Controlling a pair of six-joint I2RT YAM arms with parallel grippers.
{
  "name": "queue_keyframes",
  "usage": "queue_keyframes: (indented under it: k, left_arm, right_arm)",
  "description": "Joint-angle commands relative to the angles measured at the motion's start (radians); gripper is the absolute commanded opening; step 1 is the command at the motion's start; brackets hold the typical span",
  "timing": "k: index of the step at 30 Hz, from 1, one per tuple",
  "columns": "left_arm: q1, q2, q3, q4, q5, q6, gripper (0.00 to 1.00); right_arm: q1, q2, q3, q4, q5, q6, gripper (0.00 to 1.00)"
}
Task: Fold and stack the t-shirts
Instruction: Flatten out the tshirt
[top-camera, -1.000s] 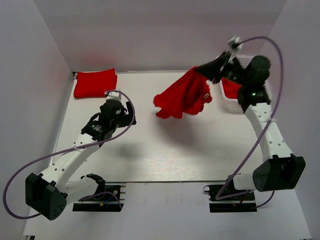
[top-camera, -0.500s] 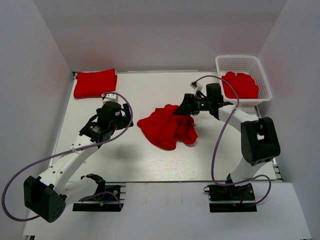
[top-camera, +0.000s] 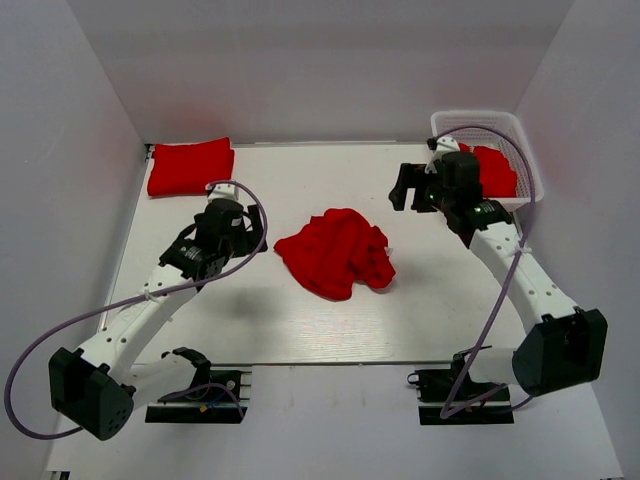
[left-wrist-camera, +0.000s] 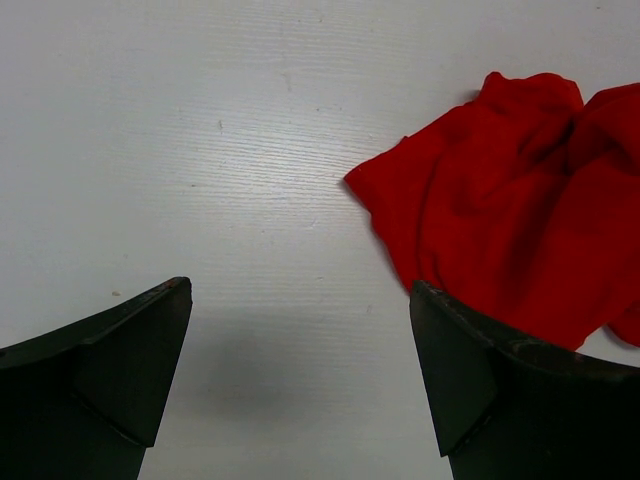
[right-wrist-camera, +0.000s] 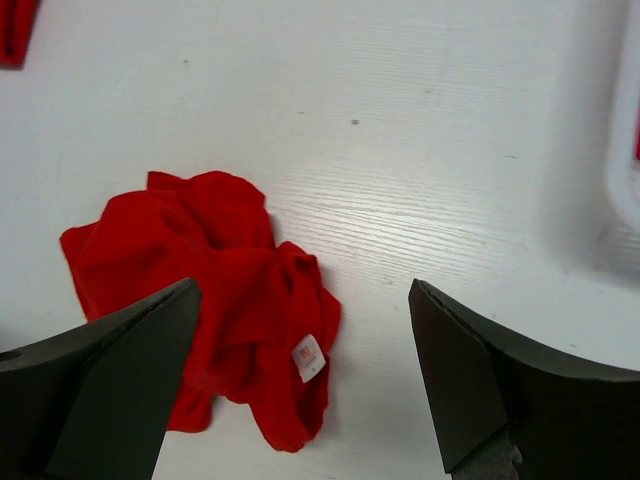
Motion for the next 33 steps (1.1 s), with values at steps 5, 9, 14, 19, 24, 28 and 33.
queue_keyframes:
  k: [5,9,14,19,24,28,33]
  left_arm:
    - [0.006,0.002,0.060,0.000,0.043,0.038,1.00]
    - [0.006,0.047,0.050,0.050,0.068,0.047,1.00]
    - [0.006,0.184,0.050,0.134,0.157,0.058,1.00]
    - [0.006,0.328,0.050,0.265,0.232,0.076,1.00]
    - [0.006,0.457,0.059,0.309,0.244,0.076,0.97]
    - [0.006,0.546,0.060,0.352,0.266,0.085,0.89]
    - [0.006,0.637,0.069,0.379,0.286,0.085,0.73]
  right_arm:
    - [0.001,-0.103,-0.036,-0.058,0.166,0.062,0.90]
    - [0.001,-0.084,-0.030,-0.070,0.158,0.073,0.90]
    - [0.003,-0.029,-0.073,-0.087,0.072,0.107,0.90]
    - [0.006,0.014,-0.157,-0.069,-0.084,0.110,0.90]
    - [0.014,0.061,-0.248,-0.012,-0.138,0.108,0.90]
    - [0.021,0.109,-0.307,0.031,-0.164,0.104,0.89]
    - [0.032,0.175,-0.329,0.088,-0.193,0.114,0.82]
